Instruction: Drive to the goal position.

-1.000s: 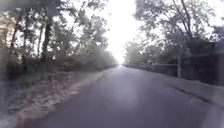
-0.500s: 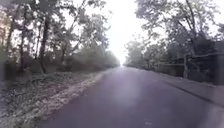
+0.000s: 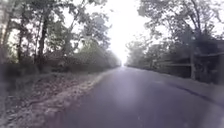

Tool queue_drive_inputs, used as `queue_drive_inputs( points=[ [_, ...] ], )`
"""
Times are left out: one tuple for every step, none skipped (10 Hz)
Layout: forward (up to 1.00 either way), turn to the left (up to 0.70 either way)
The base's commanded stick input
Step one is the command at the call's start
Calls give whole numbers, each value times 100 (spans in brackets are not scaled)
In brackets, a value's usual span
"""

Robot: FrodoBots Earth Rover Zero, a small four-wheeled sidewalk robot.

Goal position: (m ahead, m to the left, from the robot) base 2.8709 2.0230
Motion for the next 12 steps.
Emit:
queue_drive_inputs(
  points=[
    [100,0],
    [100,0],
    [100,0],
    [100,0],
    [100,0],
    [100,0],
    [100,0],
    [100,0],
    [100,0],
    [100,0],
    [100,0],
    [100,0]
  ],
)
